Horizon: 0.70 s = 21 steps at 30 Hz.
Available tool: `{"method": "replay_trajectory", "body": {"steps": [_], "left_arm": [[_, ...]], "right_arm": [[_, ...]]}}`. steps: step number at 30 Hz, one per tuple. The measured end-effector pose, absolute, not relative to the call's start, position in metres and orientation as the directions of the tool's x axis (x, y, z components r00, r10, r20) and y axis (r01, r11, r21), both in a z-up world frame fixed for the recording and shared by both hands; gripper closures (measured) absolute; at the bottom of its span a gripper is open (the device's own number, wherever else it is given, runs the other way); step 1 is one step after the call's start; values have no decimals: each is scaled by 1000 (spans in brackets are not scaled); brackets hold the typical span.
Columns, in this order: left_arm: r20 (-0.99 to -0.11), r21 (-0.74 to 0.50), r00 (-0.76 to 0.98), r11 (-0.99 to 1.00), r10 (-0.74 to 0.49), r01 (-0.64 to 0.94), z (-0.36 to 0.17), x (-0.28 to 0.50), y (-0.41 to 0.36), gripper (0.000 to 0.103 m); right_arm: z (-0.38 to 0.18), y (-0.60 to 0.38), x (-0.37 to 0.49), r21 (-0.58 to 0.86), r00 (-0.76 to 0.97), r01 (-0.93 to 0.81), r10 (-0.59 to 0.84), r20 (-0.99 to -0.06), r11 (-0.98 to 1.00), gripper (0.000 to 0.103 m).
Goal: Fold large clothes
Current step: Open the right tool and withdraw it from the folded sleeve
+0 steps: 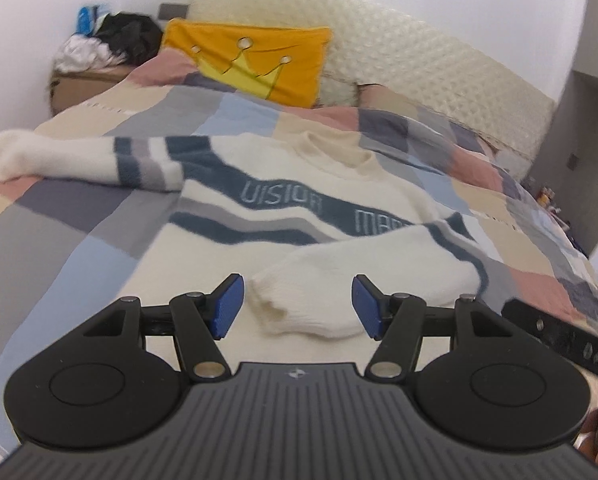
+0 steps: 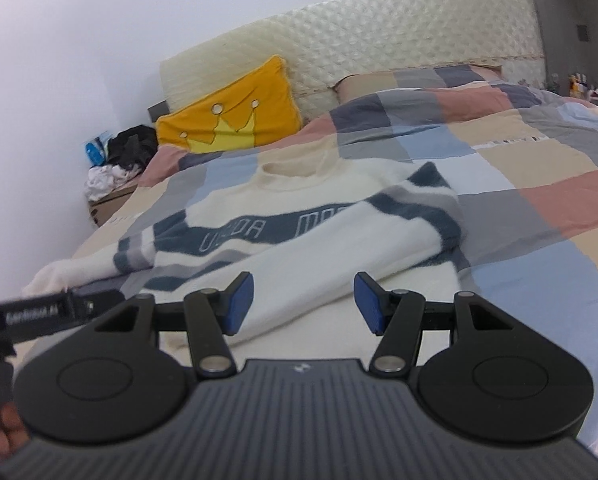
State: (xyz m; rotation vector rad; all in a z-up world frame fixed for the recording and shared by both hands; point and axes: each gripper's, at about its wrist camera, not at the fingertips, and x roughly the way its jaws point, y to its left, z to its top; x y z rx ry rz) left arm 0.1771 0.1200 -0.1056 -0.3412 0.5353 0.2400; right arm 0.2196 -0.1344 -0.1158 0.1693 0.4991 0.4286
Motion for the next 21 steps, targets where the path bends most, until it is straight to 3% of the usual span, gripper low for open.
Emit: {"method": "replay_trajectory", "body": {"steps": [11, 21], "left_arm": [[-624, -205, 738, 856, 259, -474, -102, 204, 195, 33], [-728, -215, 599, 719, 333, -661, -117, 213, 328, 30]], "right_arm": [[-135, -112, 228, 250, 741, -422, 490, -458, 872, 45], [-149, -104, 244, 316, 699, -417, 523, -489, 852, 45]]}}
